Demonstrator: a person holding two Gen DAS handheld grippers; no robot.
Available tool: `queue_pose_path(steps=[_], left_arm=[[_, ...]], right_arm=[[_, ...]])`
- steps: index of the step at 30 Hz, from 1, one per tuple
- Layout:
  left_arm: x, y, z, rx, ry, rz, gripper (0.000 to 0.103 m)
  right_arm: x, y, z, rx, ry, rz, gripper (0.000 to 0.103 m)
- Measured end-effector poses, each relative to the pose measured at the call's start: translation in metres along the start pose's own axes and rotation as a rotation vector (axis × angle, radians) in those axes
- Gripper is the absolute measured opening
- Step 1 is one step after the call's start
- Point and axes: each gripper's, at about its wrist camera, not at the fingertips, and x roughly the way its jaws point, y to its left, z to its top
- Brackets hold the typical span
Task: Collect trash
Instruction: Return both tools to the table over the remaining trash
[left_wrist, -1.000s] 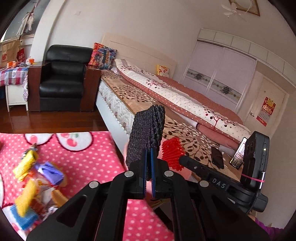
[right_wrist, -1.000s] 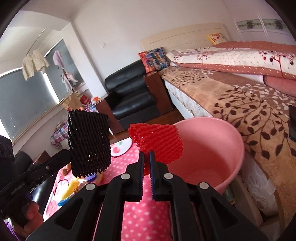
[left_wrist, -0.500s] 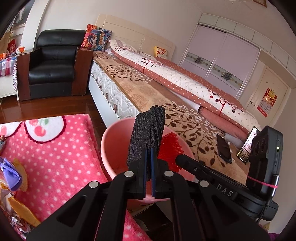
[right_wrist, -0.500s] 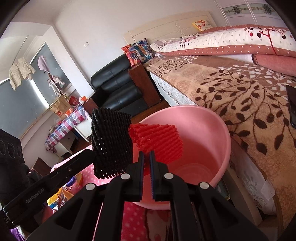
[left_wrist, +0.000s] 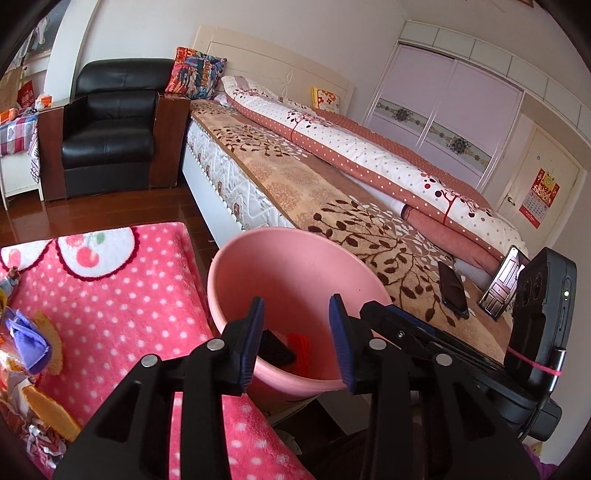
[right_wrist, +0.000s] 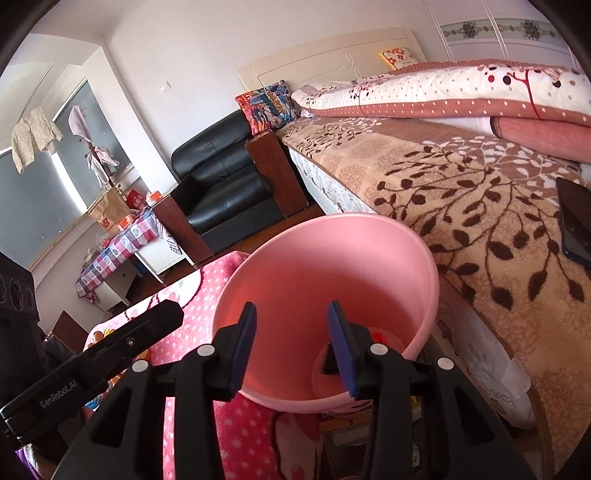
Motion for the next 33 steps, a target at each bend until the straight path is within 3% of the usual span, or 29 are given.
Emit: queue_pose_path(steps=[5, 10, 18, 22, 33], left_arm=[[-0.026, 0.001, 0.000, 0.011, -0.035, 0.045, 0.037], [-0.058, 0.005, -0.006, 0.035, -0.068, 0.117, 0.037], [-0.108, 0.030, -0.019, 0.027, -0.109, 0.171, 0.037], [-0.137, 0.047, -0.027, 0.050, -0.140, 0.255, 0.037], [-0.162, 0.119, -0.054, 0.043, -0.037, 0.438, 0.036]], right_arm=[[-0.019, 0.026, -0.005, -0.054, -0.037, 0.006, 0.054], [-0.033, 0.058, -0.017, -0.112, -0.039, 0.027, 0.055], [-0.048, 0.103, -0.042, -0.170, -0.030, 0.077, 0.056], [-0.049, 0.122, -0.053, -0.194, -0.005, 0.099, 0.056], [-0.036, 0.167, -0.083, -0.274, 0.072, 0.169, 0.056]])
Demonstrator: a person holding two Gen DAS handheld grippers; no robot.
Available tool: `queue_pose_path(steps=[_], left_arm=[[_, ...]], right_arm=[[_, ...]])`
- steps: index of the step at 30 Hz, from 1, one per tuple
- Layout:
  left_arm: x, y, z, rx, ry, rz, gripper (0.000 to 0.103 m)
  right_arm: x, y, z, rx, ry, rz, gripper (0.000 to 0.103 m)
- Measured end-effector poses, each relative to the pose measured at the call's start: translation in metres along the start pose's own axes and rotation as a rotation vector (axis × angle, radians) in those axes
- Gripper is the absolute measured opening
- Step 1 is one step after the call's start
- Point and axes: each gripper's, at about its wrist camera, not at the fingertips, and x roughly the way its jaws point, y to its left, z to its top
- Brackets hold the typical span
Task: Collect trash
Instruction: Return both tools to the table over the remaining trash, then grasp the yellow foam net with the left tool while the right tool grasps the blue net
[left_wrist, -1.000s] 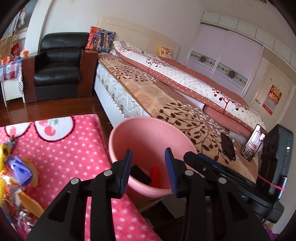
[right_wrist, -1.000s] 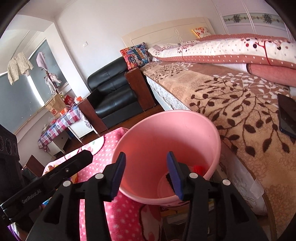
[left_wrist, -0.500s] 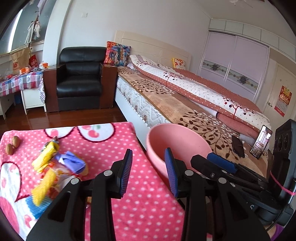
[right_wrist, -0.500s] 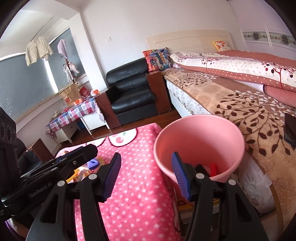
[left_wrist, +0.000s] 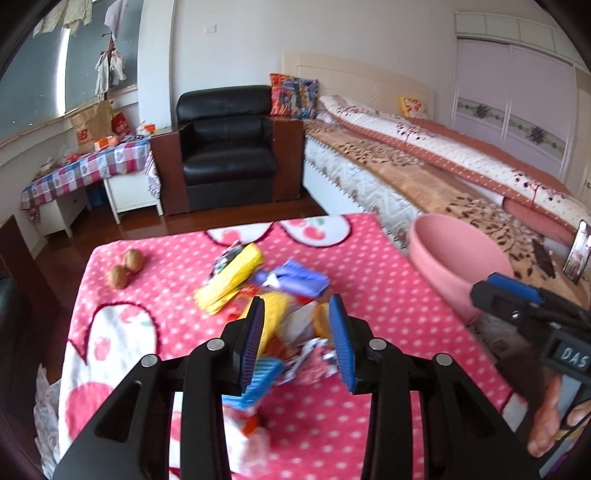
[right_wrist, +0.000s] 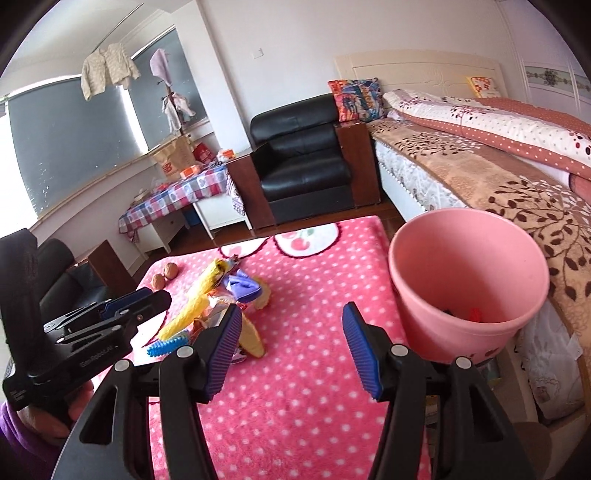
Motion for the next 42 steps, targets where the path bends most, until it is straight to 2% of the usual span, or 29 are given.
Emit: queue_pose_path(steps=[8, 14, 15, 16, 17, 19, 28, 31, 33, 37, 40, 42], left_arm=[[0.028, 0.027, -0.019, -0.011, 0.099, 0.015, 0.036], [0.043, 0.033, -0.029, -0.016, 0.122, 0.017, 0.036], [0.042, 0.035, -0.029, -0.021, 0.117, 0.015, 0.033], [0.042, 0.037, -0.030, -0.028, 0.113, 0.010, 0.019], [0.041, 0.039, -0.029, -0.039, 0.111, 0.002, 0.014], [0.034, 0.045, -0.028, -0.068, 0.089, -0.011, 0.009], [-0.008, 0.071, -0.027, -0.189, -0.023, -0.026, 0.009], [-0.022, 0.084, -0.029, -0.232, -0.046, -0.013, 0.009], [-0.031, 0.092, -0.032, -0.264, -0.056, -0.005, 0.009], [-0.042, 0.105, -0.036, -0.304, -0.064, 0.007, 0.009], [-0.046, 0.113, -0.039, -0.328, -0.064, 0.003, 0.009], [-0.049, 0.115, -0.041, -0.330, -0.069, 0.005, 0.009]], right_arm=[[0.024, 0.021, -0.003, -0.037, 0.053, 0.042, 0.056], [0.043, 0.031, -0.005, -0.036, 0.100, 0.075, 0.056], [0.046, 0.032, -0.006, -0.034, 0.110, 0.080, 0.056], [0.049, 0.034, -0.007, -0.035, 0.121, 0.084, 0.056], [0.052, 0.036, -0.008, -0.037, 0.131, 0.088, 0.056], [0.058, 0.040, -0.010, -0.040, 0.151, 0.102, 0.056], [0.090, 0.061, -0.019, -0.058, 0.242, 0.150, 0.056], [0.091, 0.073, -0.018, -0.054, 0.248, 0.235, 0.056], [0.086, 0.087, -0.019, -0.101, 0.239, 0.298, 0.056], [0.074, 0.112, -0.023, -0.239, 0.230, 0.355, 0.056], [0.073, 0.133, -0.020, -0.310, 0.211, 0.358, 0.056], [0.080, 0.147, -0.018, -0.367, 0.210, 0.328, 0.056]])
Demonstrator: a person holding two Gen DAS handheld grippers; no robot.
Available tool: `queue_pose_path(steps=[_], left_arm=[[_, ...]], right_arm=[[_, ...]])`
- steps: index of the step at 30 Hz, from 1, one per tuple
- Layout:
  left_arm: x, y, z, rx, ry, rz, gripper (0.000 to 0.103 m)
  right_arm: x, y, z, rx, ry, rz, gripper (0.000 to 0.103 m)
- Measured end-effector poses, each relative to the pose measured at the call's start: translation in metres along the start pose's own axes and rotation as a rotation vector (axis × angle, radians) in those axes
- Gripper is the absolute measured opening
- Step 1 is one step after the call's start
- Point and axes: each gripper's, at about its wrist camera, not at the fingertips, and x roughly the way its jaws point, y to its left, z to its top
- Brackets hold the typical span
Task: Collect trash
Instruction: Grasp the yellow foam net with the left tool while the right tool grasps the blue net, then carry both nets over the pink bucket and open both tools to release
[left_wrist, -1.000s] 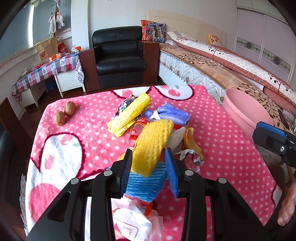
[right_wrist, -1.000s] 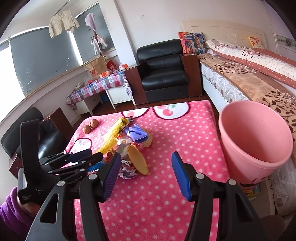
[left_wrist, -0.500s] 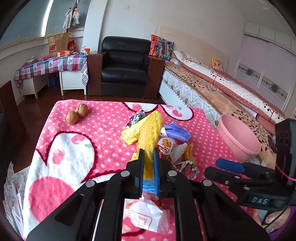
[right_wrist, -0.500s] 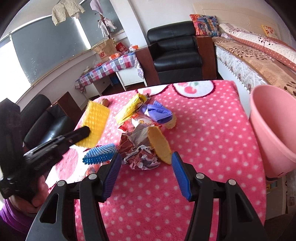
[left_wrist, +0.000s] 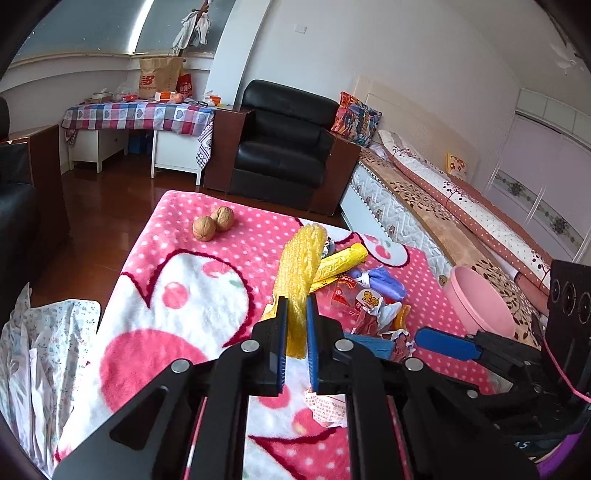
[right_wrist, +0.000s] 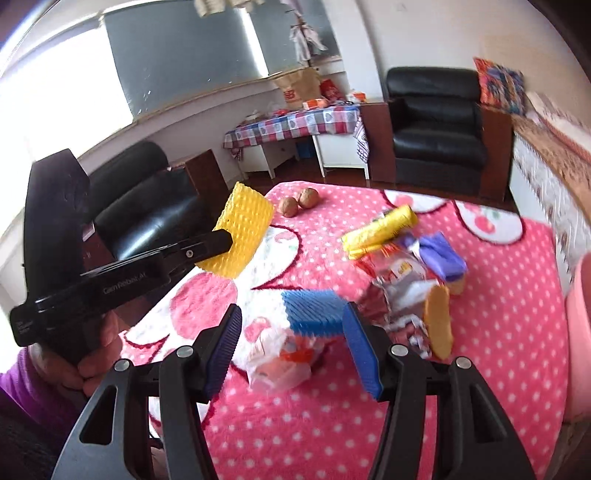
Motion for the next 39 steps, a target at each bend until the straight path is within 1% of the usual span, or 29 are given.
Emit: queue_pose_path(steps=[1, 2, 3, 4, 5, 6, 8, 10, 14, 18, 24, 27, 36, 39], left_arm=[[-0.003, 0.002, -0.001, 0.000, -0.003, 0.001, 0.009], [-0.004, 0.004, -0.002, -0.002, -0.005, 0.003, 0.009], [-0.006, 0.006, -0.002, -0.006, -0.005, 0.004, 0.009], [-0.007, 0.007, -0.003, -0.010, -0.002, 0.007, 0.009], [-0.007, 0.008, -0.004, -0.014, 0.002, 0.009, 0.009], [-0.008, 0.010, -0.004, -0.017, 0.007, 0.009, 0.009], [-0.010, 0.012, -0.003, -0.016, 0.007, -0.001, 0.009], [-0.013, 0.014, -0.002, -0.007, -0.002, -0.009, 0.009], [-0.019, 0.017, -0.001, 0.004, -0.011, -0.046, 0.009], [-0.027, 0.018, -0.004, 0.013, -0.035, -0.089, 0.009], [-0.038, 0.014, -0.008, 0.010, -0.048, -0.142, 0.009], [-0.046, 0.010, -0.010, 0.033, -0.059, -0.164, 0.009], [-0.061, -0.004, -0.019, 0.052, -0.078, -0.242, 0.009], [-0.066, -0.010, -0.020, 0.085, -0.083, -0.261, 0.009]], right_arm=[[0.006, 0.002, 0.003, -0.011, 0.010, -0.009, 0.056], [0.014, 0.003, 0.005, -0.018, 0.025, -0.015, 0.054], [0.022, 0.002, 0.005, -0.019, 0.049, -0.023, 0.048], [0.029, 0.001, 0.004, -0.017, 0.075, -0.027, 0.036], [0.036, -0.001, 0.002, -0.007, 0.107, -0.027, 0.027], [0.041, -0.004, 0.000, 0.010, 0.137, -0.027, 0.024], [0.044, -0.008, -0.007, 0.038, 0.155, -0.023, 0.011], [0.041, -0.009, -0.012, 0.056, 0.151, -0.034, 0.007], [0.026, -0.010, -0.017, 0.114, 0.113, -0.053, 0.004], [-0.005, -0.004, -0.019, 0.152, 0.043, -0.073, 0.003], [-0.041, -0.004, -0.015, 0.196, -0.022, -0.107, 0.003], [-0.051, -0.003, -0.018, 0.231, -0.046, -0.112, 0.003], [-0.066, 0.021, -0.023, 0.240, -0.066, -0.157, 0.003], [-0.069, 0.029, -0.026, 0.248, -0.076, -0.165, 0.003]])
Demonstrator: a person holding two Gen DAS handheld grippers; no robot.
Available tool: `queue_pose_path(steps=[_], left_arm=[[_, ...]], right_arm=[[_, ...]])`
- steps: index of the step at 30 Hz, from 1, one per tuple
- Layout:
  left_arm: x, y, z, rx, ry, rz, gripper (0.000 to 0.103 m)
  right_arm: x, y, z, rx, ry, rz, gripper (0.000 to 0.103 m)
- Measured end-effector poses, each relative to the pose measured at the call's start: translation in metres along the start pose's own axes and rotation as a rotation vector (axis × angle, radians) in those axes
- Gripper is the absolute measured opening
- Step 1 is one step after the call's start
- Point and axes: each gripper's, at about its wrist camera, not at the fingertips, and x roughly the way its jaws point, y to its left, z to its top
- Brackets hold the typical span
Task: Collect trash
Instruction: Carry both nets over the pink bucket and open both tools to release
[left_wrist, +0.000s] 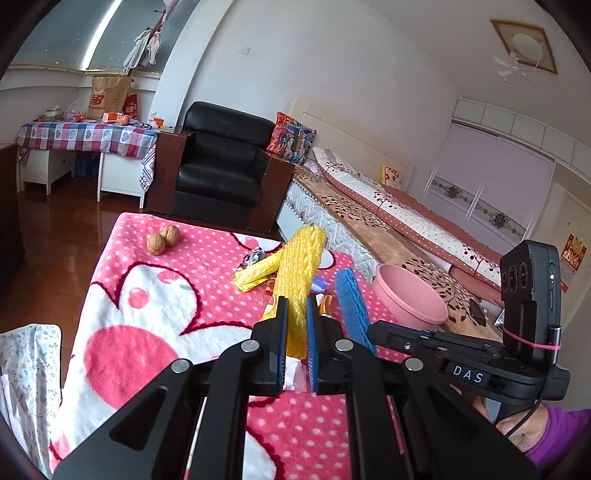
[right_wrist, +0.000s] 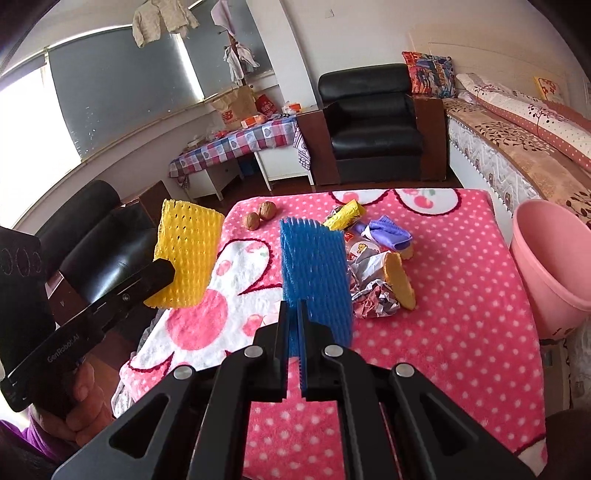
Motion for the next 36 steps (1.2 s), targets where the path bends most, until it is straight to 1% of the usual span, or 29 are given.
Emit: queue_pose_path(steps=[4, 9, 15, 21, 28, 33, 36], left_arm=[[-0.004, -0.009, -0.002, 0.034, -0.008, -0.021, 0.009], [0.000, -0.019, -0.003, 0.020, -0.007, -0.037, 0.009], [0.019, -0.044, 0.004, 0.027, -0.008, -0.034, 0.009], [0.052, -0.079, 0.014, 0.037, 0.013, -0.048, 0.009], [0.100, -0.132, 0.026, 0.090, 0.023, -0.107, 0.009], [0.143, -0.168, 0.027, 0.121, 0.066, -0.145, 0.009], [0.169, -0.183, 0.026, 0.120, 0.094, -0.160, 0.009]], right_arm=[[-0.007, 0.009, -0.005, -0.006, -0.005, -0.020, 0.003], [-0.018, 0.010, -0.006, -0.035, -0.024, -0.026, 0.003], [-0.027, -0.016, 0.000, -0.035, -0.064, -0.018, 0.004], [-0.045, -0.071, 0.010, 0.052, -0.119, -0.038, 0.004], [-0.069, -0.150, 0.021, 0.158, -0.180, -0.101, 0.004], [-0.084, -0.204, 0.029, 0.208, -0.215, -0.150, 0.004], [-0.085, -0.231, 0.036, 0.241, -0.230, -0.173, 0.004]])
